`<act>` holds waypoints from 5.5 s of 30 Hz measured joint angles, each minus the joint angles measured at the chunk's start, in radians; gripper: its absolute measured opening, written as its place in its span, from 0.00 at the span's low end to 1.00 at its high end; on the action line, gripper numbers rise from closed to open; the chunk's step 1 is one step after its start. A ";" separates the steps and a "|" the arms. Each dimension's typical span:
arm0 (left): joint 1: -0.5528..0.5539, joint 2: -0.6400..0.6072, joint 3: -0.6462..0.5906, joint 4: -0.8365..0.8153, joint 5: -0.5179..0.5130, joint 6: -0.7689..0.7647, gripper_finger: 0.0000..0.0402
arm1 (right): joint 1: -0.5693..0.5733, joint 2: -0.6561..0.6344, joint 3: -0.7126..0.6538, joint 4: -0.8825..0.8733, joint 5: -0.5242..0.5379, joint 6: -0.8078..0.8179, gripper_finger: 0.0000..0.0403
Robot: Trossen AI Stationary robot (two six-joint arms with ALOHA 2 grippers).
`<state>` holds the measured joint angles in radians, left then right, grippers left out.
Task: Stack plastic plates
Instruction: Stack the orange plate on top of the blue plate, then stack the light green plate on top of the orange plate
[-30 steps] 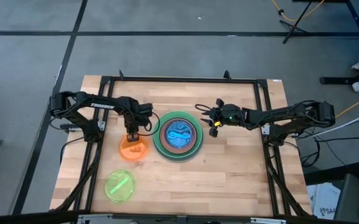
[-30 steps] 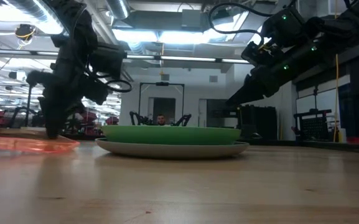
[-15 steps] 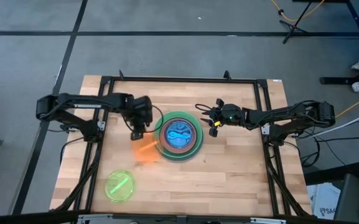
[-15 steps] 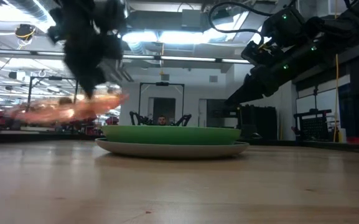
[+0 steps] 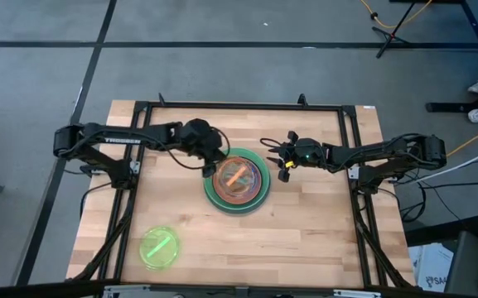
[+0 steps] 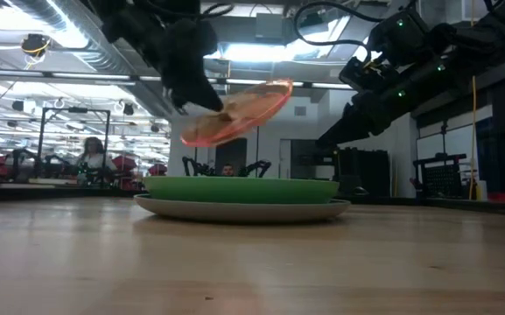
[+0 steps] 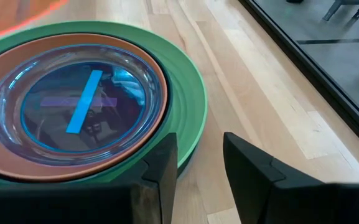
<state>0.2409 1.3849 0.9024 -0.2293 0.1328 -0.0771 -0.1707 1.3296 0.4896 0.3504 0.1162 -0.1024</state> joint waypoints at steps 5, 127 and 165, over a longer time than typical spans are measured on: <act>0.000 0.091 0.000 0.107 -0.001 0.000 0.00 | 0.000 0.000 0.000 -0.002 0.000 0.000 0.30; -1.029 -0.161 -0.425 -0.229 -0.167 -0.810 0.35 | 0.000 0.000 0.000 0.069 0.003 0.055 0.30; -0.863 -0.174 -0.420 -0.183 -0.163 -0.661 0.01 | 0.002 0.004 0.000 0.069 0.004 0.046 0.30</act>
<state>-0.6222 1.2106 0.4827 -0.4126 -0.0305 -0.7376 -0.1688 1.3338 0.4900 0.4192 0.1200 -0.0560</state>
